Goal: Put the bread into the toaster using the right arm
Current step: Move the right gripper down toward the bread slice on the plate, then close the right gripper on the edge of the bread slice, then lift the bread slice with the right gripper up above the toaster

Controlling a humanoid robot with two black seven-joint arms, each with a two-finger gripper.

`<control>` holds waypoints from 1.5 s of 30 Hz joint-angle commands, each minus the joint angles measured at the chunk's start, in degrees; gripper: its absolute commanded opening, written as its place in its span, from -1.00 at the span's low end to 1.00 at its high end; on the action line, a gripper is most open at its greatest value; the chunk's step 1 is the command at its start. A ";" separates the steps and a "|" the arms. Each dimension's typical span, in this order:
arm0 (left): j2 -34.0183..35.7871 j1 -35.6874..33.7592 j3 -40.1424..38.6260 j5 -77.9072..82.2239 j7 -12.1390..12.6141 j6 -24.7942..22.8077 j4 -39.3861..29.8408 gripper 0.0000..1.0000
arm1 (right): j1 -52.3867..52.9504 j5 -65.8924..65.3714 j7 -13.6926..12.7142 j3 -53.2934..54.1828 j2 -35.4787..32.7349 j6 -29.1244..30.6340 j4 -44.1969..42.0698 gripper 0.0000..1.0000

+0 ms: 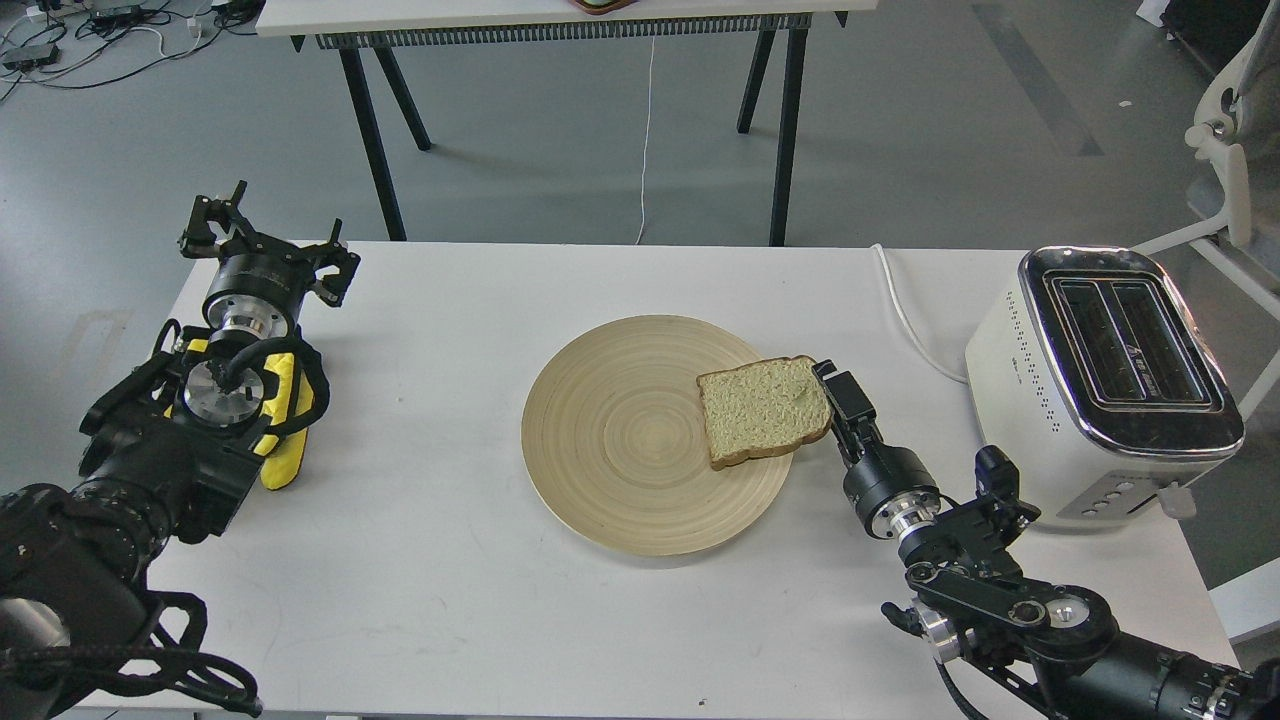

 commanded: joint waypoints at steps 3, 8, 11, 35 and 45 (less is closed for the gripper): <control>0.00 0.00 0.00 0.00 0.00 0.00 0.00 1.00 | 0.20 0.02 -0.02 -2.01 0.43 0.00 -0.81 -0.03; 0.00 0.00 0.00 0.00 0.00 0.00 0.00 1.00 | 0.03 0.02 -0.02 -2.10 0.26 0.00 -0.81 -0.32; 0.00 0.00 0.00 0.00 0.00 0.00 0.00 1.00 | 0.11 0.02 -0.02 -2.01 0.26 0.00 -0.81 -0.63; 0.00 0.00 0.00 0.00 0.00 0.00 0.00 1.00 | -2.78 0.46 -0.02 27.50 -24.07 0.00 25.54 -0.98; 0.00 0.00 0.00 0.00 0.00 0.00 0.00 1.00 | -7.70 0.02 -0.02 32.18 -47.10 0.00 30.65 -0.98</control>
